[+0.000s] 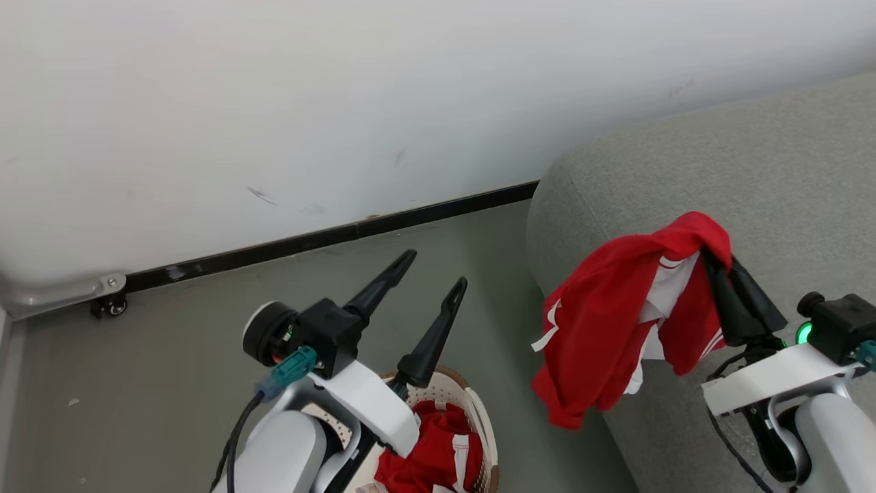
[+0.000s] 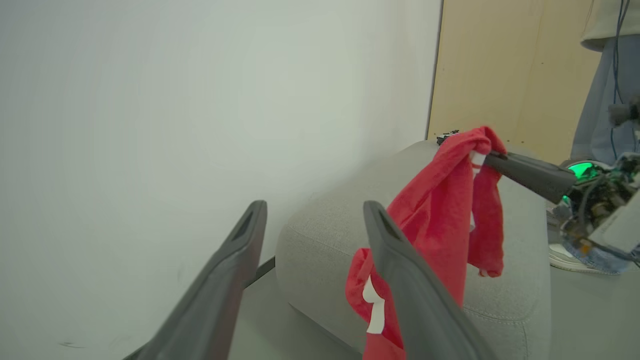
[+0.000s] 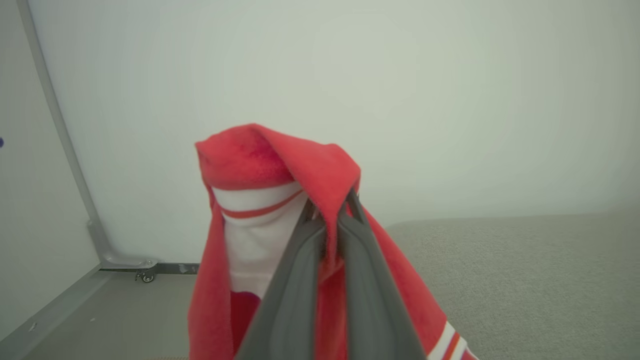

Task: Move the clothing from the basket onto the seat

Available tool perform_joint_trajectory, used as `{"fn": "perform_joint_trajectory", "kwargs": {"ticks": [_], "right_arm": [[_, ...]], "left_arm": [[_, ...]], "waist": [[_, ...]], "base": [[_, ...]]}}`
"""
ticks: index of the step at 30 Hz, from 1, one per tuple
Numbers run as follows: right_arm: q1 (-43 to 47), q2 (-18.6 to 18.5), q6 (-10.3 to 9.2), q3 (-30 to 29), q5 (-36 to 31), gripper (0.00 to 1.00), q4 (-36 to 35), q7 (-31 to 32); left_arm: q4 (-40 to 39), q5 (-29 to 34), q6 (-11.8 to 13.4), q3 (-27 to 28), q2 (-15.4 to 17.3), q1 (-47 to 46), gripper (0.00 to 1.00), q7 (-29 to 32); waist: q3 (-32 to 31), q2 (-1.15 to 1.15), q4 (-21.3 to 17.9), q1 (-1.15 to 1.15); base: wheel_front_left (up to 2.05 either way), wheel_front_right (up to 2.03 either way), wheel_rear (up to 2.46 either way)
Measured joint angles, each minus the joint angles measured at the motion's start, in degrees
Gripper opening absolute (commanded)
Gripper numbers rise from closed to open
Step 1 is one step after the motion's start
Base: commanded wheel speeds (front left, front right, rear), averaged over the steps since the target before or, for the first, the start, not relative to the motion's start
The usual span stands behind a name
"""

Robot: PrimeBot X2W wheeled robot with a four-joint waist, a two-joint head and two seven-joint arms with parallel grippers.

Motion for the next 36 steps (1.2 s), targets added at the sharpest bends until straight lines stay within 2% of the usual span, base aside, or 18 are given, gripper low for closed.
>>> {"fn": "perform_joint_trajectory", "kwargs": {"ticks": [15,22,36], "right_arm": [[0.3,-3.6,0.0,-7.5,-1.6,0.0,-4.2,1.9],[2.1,-3.8,0.0,-10.3,-1.6,0.0,-5.7,3.2],[1.8,-3.0,0.0,-10.2,0.4,0.0,-7.8,5.9]], "left_arm": [[-1.0,-1.9,-0.2,-1.8,1.5,3.3,1.0,0.0],[-1.7,-2.5,-0.3,-1.8,1.7,3.6,1.0,-0.6],[-3.0,-2.7,-0.3,-1.6,3.5,4.2,1.0,-1.0]], "waist": [[0.4,0.0,-3.8,0.0],[0.8,0.0,-5.7,0.0],[2.5,0.0,-9.0,0.0]], "base": [[0.0,0.0,0.0],[0.0,0.0,0.0],[0.0,0.0,0.0]]}}
